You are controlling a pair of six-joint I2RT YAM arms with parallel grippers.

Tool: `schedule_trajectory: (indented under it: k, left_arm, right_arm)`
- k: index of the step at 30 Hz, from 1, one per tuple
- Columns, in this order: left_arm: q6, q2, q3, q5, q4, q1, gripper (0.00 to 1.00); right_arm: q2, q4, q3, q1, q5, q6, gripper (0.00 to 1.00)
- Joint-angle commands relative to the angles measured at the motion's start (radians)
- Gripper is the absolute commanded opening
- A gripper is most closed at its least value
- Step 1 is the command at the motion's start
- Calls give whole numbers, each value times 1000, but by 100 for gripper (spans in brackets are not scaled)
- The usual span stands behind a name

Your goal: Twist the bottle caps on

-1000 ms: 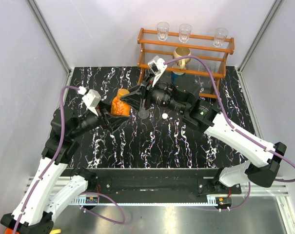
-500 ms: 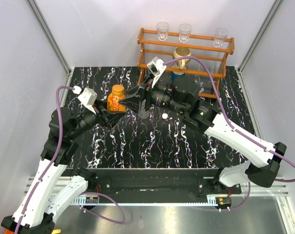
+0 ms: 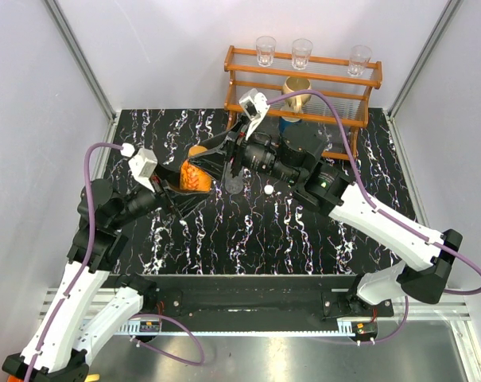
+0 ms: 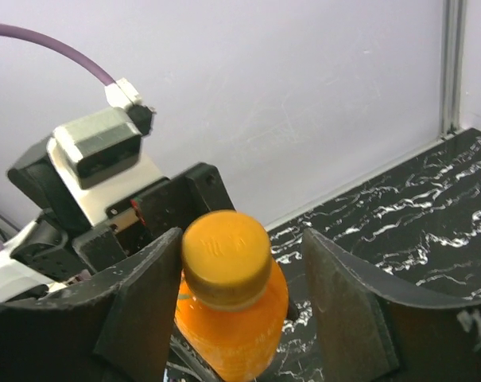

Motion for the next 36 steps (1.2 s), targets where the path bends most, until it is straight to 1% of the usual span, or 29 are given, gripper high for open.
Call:
schedule_trajectory:
  k: [1, 2, 5, 7, 10, 11, 12, 16, 17, 18, 21, 22, 25, 26, 27, 28, 29, 30, 31, 33, 34, 35, 36]
  left_arm:
    - [-31, -12, -13, 56, 84, 4, 41]
    - [-31, -11, -11, 54, 86, 4, 41]
    - [-23, -14, -8, 42, 83, 4, 41]
    - [-20, -15, -4, 28, 79, 4, 41]
    - [-17, -15, -1, 21, 81, 4, 41]
    - [-18, -15, 1, 21, 83, 4, 41]
    - [-21, -14, 1, 24, 86, 4, 41]
    - [-26, -17, 2, 24, 87, 4, 41]
    - [-26, -15, 1, 25, 84, 4, 41]
    - [-24, -17, 1, 24, 83, 4, 41]
    - [-24, -20, 1, 22, 78, 4, 41]
    - [-23, -21, 1, 21, 76, 6, 42]
    - [-21, -24, 4, 12, 54, 6, 50]
    - [-12, -27, 10, -5, 40, 6, 54]
    - [0, -30, 15, -11, 23, 6, 73]
    - [17, -32, 22, -19, -23, 6, 88]
    - [66, -35, 42, -21, -54, 6, 99]
    - [92, -38, 56, -27, -89, 6, 99]
    - [118, -44, 68, -39, -162, 6, 99]
    - [170, -61, 103, -77, -232, 6, 99]
    - [222, -61, 119, -73, -306, 6, 99]
    - [251, -61, 142, -64, -351, 6, 99]
    - [278, -58, 184, -73, -432, 6, 99]
  right_arm:
    - [6, 94, 9, 9, -64, 15, 66]
    - [8, 88, 13, 8, -72, 18, 60]
    - [3, 91, 1, 8, -103, 21, 51]
    - [-1, 64, 1, 8, -104, 18, 51]
    - [-4, 38, 3, 8, -100, 17, 57]
    - [-6, 36, -2, 8, -100, 18, 59]
    - [-6, 36, -2, 8, -97, 26, 64]
    - [-4, 36, -4, 8, -103, 29, 65]
    - [-6, 36, -5, 8, -95, 29, 64]
    - [-7, 38, -7, 8, -90, 29, 57]
    - [-15, 47, -10, 9, -84, 26, 45]
    - [-16, 45, -11, 8, -83, 26, 40]
    - [-21, 38, -11, 8, -63, 13, 27]
    - [-26, 36, -13, 8, -57, 7, 26]
    - [-27, 30, -11, 9, -54, -9, 25]
    - [-30, 6, -8, 8, -47, -19, 25]
    - [-35, -11, 1, 8, -35, -31, 25]
    - [-39, -30, 6, 8, -28, -61, 25]
    - [-44, -68, 7, 8, -17, -77, 25]
    - [-62, -87, -7, 6, 14, -124, 25]
    - [-66, -103, -17, 8, 26, -140, 25]
    - [-67, -113, -22, 6, 52, -154, 25]
    - [-69, -120, -30, 8, 60, -183, 26]
